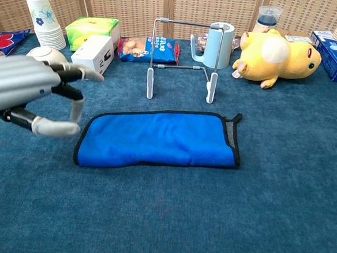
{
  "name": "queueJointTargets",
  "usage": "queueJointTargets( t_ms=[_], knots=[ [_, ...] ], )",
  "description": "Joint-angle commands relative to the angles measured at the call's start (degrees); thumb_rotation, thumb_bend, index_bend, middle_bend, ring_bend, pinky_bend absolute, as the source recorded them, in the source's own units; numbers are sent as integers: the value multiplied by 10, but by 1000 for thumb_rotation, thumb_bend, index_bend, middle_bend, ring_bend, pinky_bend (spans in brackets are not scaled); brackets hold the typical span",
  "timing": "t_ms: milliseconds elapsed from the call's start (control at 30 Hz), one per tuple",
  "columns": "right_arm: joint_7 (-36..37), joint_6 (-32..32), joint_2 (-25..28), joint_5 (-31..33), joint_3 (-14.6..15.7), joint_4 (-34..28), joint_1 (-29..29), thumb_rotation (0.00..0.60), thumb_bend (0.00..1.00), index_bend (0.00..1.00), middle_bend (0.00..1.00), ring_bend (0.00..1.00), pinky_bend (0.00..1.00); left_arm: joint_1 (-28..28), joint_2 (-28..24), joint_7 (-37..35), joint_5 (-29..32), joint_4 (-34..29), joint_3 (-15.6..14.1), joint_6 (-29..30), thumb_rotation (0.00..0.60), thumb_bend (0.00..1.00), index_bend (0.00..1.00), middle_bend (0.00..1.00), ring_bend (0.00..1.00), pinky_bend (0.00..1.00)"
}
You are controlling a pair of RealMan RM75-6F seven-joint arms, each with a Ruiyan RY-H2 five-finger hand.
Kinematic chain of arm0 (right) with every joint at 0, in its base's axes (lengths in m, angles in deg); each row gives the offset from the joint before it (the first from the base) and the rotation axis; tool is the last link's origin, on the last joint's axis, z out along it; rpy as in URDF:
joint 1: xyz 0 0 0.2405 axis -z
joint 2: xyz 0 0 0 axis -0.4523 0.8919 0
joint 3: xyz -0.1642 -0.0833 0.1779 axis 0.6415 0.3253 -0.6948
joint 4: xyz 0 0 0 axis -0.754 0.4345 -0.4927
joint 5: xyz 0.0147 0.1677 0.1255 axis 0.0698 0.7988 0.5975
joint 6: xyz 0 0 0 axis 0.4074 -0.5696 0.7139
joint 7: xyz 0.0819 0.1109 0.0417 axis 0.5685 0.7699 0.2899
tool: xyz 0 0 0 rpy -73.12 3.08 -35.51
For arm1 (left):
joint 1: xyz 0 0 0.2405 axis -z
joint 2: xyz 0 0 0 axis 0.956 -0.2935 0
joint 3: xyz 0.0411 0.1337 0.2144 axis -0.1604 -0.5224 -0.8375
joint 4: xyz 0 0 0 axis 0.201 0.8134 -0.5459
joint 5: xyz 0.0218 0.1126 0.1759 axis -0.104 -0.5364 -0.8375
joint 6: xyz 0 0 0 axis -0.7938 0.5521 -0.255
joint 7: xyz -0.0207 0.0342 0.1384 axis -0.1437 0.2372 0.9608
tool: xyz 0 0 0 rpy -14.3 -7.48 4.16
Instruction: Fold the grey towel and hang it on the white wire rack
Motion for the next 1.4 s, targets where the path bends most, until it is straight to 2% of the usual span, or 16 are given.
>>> queueJointTargets(
  t_ms=[33,367,600,700,767,967,1067,1400],
  knots=[
    [10,22,12,-20,7,-14,-15,600,405,134,54,0,0,-13,-6,-45,-21,-9,9,37,0,200,421,86,1,153],
    [28,149,43,-70,26,-42,-95,600,419,165,54,0,0,-67,-36,-112,-68,-32,8,154,0,199,396,182,109,328],
    [22,249,28,-73,20,-46,-169,600,427,171,50,0,0,-106,-57,-147,-89,-47,-5,210,0,199,408,216,137,379],
    [16,287,16,-70,16,-49,-199,550,435,167,46,0,0,-120,-63,-150,-93,-51,-8,224,0,199,413,227,145,384],
    [11,311,8,-66,13,-49,-219,484,446,162,42,0,0,-128,-64,-152,-94,-53,-10,232,0,200,417,232,155,394],
    [-6,363,-11,-51,7,-48,-262,412,453,152,28,0,0,-142,-65,-159,-96,-50,-6,244,0,199,422,240,162,406],
    [-15,394,-25,-38,5,-46,-287,355,453,140,19,0,0,-147,-60,-179,-100,-44,0,254,0,200,422,246,163,411],
    [-58,455,-82,6,-10,-23,-351,351,451,106,4,0,0,-153,-58,-196,-100,-36,9,254,0,200,421,243,157,407]
  ],
)
